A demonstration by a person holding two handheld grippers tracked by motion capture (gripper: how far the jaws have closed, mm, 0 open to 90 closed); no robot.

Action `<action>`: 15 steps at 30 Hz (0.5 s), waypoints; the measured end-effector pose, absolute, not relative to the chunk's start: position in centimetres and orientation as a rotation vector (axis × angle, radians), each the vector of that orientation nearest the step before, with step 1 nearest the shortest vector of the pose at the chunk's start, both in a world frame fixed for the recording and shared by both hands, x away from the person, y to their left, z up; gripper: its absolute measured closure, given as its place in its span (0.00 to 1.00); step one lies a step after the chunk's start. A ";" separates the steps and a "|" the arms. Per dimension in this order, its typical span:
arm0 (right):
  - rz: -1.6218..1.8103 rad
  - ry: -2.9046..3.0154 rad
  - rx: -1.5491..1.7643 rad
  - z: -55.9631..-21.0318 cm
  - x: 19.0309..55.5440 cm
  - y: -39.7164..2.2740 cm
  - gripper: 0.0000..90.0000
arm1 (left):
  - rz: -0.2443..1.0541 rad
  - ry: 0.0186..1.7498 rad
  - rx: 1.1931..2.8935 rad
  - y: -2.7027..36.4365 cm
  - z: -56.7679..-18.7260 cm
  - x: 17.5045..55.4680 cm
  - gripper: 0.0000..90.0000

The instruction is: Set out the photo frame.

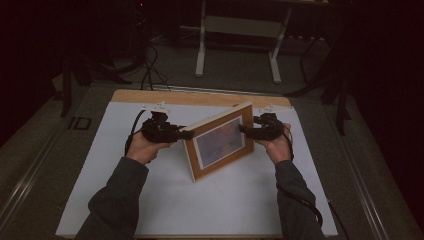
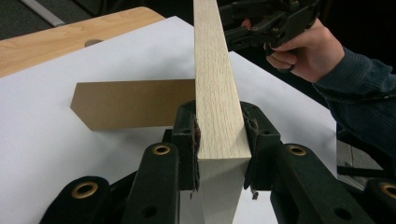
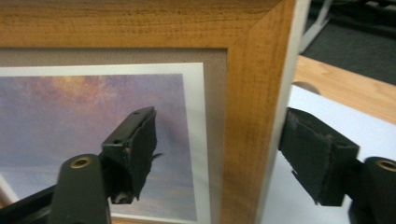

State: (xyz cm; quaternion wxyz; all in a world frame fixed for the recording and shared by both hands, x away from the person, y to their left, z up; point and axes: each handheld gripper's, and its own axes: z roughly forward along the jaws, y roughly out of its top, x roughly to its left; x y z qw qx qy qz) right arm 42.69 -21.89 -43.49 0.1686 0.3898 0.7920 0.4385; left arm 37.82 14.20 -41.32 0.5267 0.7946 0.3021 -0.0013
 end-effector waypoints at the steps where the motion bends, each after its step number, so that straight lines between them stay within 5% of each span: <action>1: 1.251 2.258 1.108 -43.5 42.9 -21.8 0.27 | -0.008 0.718 1.898 14.2 -41.4 37.9 0.79; 15: 1.413 2.350 1.128 -44.7 44.6 -22.9 0.25 | -0.037 0.680 1.896 14.4 -41.6 38.7 0.79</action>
